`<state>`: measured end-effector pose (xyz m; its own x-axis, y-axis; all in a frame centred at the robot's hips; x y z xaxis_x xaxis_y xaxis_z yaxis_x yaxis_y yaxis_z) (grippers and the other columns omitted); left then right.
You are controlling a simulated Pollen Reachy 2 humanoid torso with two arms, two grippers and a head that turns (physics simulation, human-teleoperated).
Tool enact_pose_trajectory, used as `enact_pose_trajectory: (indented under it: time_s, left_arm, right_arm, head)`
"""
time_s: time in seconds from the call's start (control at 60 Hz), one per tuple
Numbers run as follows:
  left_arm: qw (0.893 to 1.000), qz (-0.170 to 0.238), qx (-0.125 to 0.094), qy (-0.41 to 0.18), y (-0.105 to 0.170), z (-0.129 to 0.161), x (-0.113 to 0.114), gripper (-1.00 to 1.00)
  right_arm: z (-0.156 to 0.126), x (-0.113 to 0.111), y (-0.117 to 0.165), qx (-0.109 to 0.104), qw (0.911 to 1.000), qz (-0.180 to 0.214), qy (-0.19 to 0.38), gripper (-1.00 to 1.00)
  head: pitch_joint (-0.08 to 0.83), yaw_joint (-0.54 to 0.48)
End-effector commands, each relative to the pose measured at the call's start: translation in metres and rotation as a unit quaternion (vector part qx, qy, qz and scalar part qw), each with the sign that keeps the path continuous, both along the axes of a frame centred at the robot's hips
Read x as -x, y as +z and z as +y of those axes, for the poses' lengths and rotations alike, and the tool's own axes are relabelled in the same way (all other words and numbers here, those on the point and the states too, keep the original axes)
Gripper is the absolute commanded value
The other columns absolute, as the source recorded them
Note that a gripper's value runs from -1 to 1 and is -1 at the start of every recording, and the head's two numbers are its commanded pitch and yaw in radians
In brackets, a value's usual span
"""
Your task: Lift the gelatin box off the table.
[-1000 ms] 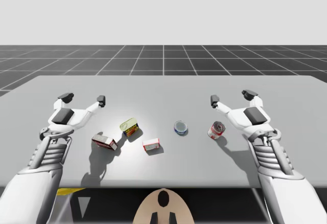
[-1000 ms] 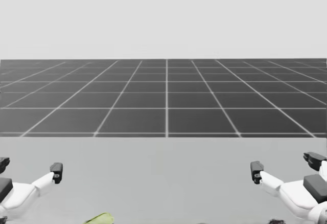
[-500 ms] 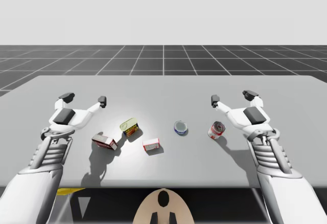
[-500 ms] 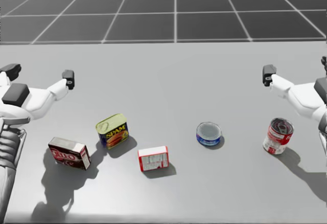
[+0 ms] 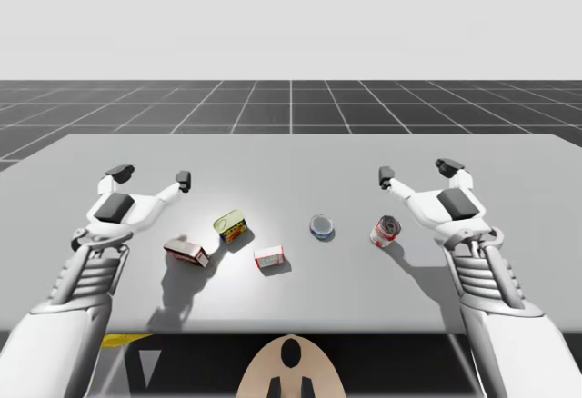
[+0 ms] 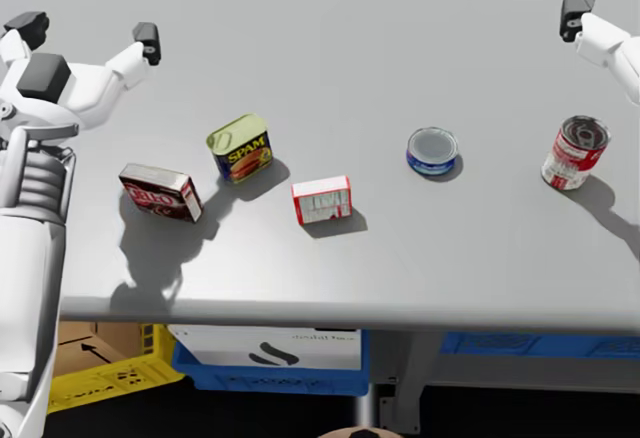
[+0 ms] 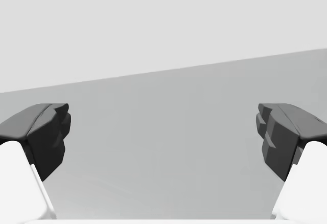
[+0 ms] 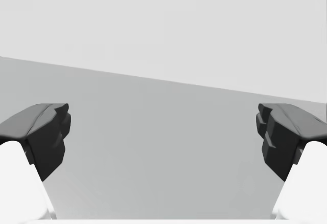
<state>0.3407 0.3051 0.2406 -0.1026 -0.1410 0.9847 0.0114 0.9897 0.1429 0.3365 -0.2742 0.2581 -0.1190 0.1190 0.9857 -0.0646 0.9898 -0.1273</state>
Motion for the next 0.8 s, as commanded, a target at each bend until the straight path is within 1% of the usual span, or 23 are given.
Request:
enact_pose_trajectory:
  time_s: [0.017, 0.1, 0.167, 0.183, 0.217, 0.25, 0.283, 0.383, 0.417, 0.433, 0.467, 0.483, 0.5, 0.533, 0.567, 0.6, 0.633, 0.65, 0.7, 0.717, 0.733, 0.783, 0.8]
  left_arm:
    - [1.000, -0.006, 0.006, -0.010, 0.008, -0.008, 0.010, -1.00]
    - [1.000, 0.002, 0.009, -0.022, 0.015, -0.016, 0.018, -1.00]
    - [0.999, 0.026, 0.003, -0.046, 0.018, -0.022, 0.024, -1.00]
    - [0.997, 0.047, 0.002, -0.064, 0.019, -0.025, 0.027, -1.00]
    - [0.995, 0.058, 0.001, -0.077, 0.020, -0.027, 0.030, -1.00]
    - [0.990, 0.078, 0.004, -0.114, 0.023, -0.030, 0.036, -1.00]
    - [0.987, 0.088, 0.004, -0.131, 0.025, -0.032, 0.039, -1.00]
    - [0.971, 0.134, -0.004, -0.198, 0.031, -0.038, 0.059, -1.00]
    - [0.966, 0.140, -0.004, -0.218, 0.033, -0.040, 0.065, -1.00]
    - [0.964, 0.143, -0.003, -0.226, 0.033, -0.040, 0.067, -1.00]
    - [0.955, 0.156, 0.003, -0.251, 0.034, -0.041, 0.073, -1.00]
    - [0.948, 0.170, 0.011, -0.270, 0.034, -0.042, 0.076, -1.00]
    - [0.945, 0.172, 0.012, -0.277, 0.034, -0.042, 0.078, -1.00]
    - [0.937, 0.182, 0.004, -0.298, 0.033, -0.044, 0.085, -1.00]
    - [0.932, 0.187, 0.000, -0.309, 0.032, -0.044, 0.087, -1.00]
    - [0.921, 0.200, -0.004, -0.333, 0.029, -0.045, 0.092, -1.00]
    - [0.917, 0.204, -0.007, -0.344, 0.027, -0.046, 0.093, -1.00]
    - [0.910, 0.212, -0.009, -0.357, 0.025, -0.047, 0.095, -1.00]
    - [0.905, 0.217, -0.010, -0.365, 0.023, -0.048, 0.096, -1.00]
    - [0.902, 0.221, -0.013, -0.371, 0.021, -0.049, 0.097, -1.00]
    - [0.897, 0.226, -0.018, -0.380, 0.017, -0.051, 0.098, -1.00]
    - [0.893, 0.231, -0.027, -0.386, 0.012, -0.054, 0.099, -1.00]
    - [0.888, 0.235, -0.032, -0.393, 0.008, -0.058, 0.100, -1.00]
  right_arm:
    - [-0.001, 0.000, 0.002, -0.001, 1.0000, -0.002, 0.000, -1.00]
    - [-0.001, 0.000, 0.002, -0.002, 1.0000, -0.001, -0.001, -1.00]
    - [-0.001, 0.000, 0.001, -0.001, 1.0000, 0.000, -0.001, -1.00]
    - [-0.001, 0.000, 0.001, -0.001, 1.0000, 0.000, -0.002, -1.00]
    - [-0.001, 0.000, 0.000, -0.001, 1.0000, 0.001, -0.002, -1.00]
    - [-0.001, -0.001, 0.000, 0.000, 1.0000, 0.001, -0.002, -1.00]
    - [-0.001, -0.001, 0.000, 0.001, 1.0000, 0.001, -0.002, -1.00]
    - [-0.001, -0.002, -0.001, 0.005, 1.0000, 0.000, -0.003, -1.00]
    - [-0.001, -0.002, -0.002, 0.006, 1.0000, 0.000, -0.003, -1.00]
    - [-0.001, -0.002, -0.002, 0.006, 1.0000, -0.001, -0.003, -1.00]
    - [-0.001, -0.002, -0.002, 0.007, 1.0000, -0.001, -0.003, -1.00]
    - [-0.001, -0.002, -0.002, 0.007, 1.0000, -0.001, -0.003, -1.00]
    - [-0.001, -0.002, -0.002, 0.007, 1.0000, -0.001, -0.003, -1.00]
    - [0.000, -0.002, -0.002, 0.007, 1.0000, -0.002, -0.002, -1.00]
    - [-0.001, -0.002, -0.002, 0.007, 1.0000, -0.002, -0.002, -1.00]
    - [0.000, -0.002, -0.002, 0.008, 1.0000, -0.003, -0.002, -1.00]
    - [0.000, -0.002, -0.003, 0.008, 1.0000, -0.003, -0.002, -1.00]
    - [0.000, -0.002, -0.003, 0.009, 1.0000, -0.003, -0.001, -1.00]
    - [0.000, -0.002, -0.003, 0.010, 0.9999, -0.004, -0.001, -1.00]
    - [0.000, -0.002, -0.003, 0.011, 0.9999, -0.004, -0.001, -1.00]
    - [0.001, -0.002, -0.003, 0.012, 0.9999, -0.004, -0.001, -1.00]
    - [0.000, -0.002, -0.003, 0.012, 0.9999, -0.005, -0.001, -1.00]
    - [0.000, -0.002, -0.003, 0.011, 0.9999, -0.005, -0.002, -1.00]
  head:
    - [0.778, 0.10]
    - [0.774, 0.11]
    - [0.773, 0.11]
    - [0.773, 0.11]
    - [0.772, 0.11]
    - [0.772, 0.11]
    - [0.772, 0.12]
    - [0.772, 0.12]
    - [0.772, 0.12]
    - [0.772, 0.12]
    - [0.770, 0.12]
    - [0.770, 0.12]
    - [0.770, 0.12]
    - [0.769, 0.12]
    - [0.769, 0.12]
    - [0.769, 0.12]
    - [0.768, 0.12]
    - [0.767, 0.12]
    - [0.767, 0.12]
    - [0.767, 0.12]
    - [0.767, 0.12]
    - [0.768, 0.12]
    - [0.769, 0.12]
